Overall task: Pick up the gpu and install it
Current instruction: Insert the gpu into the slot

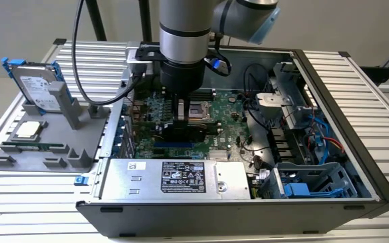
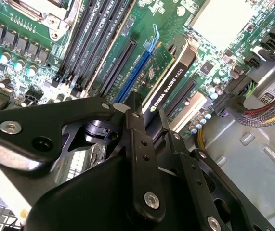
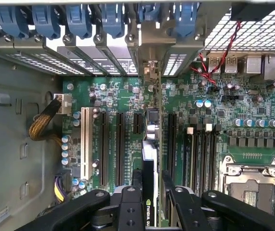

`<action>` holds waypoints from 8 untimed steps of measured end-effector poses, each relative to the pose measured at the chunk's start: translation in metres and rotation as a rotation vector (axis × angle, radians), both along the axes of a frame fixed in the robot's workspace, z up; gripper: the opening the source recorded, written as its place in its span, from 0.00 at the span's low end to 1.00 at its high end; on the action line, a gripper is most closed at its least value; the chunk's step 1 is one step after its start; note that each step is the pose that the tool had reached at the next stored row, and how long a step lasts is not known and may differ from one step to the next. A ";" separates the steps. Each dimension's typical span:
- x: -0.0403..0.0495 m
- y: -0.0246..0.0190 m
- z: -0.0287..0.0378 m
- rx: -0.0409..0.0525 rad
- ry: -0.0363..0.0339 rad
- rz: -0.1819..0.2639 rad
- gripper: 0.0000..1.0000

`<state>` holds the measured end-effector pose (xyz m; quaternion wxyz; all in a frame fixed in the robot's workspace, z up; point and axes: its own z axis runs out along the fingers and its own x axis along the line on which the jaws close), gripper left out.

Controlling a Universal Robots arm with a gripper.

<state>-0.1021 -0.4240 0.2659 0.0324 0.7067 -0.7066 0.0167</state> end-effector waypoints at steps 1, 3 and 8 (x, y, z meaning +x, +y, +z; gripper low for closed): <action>0.0000 0.0000 0.0000 0.0000 0.0000 0.000 0.00; -0.0002 0.0001 -0.0002 0.0000 0.0000 0.000 0.00; -0.0001 0.0002 -0.0017 0.0002 -0.0001 0.000 0.00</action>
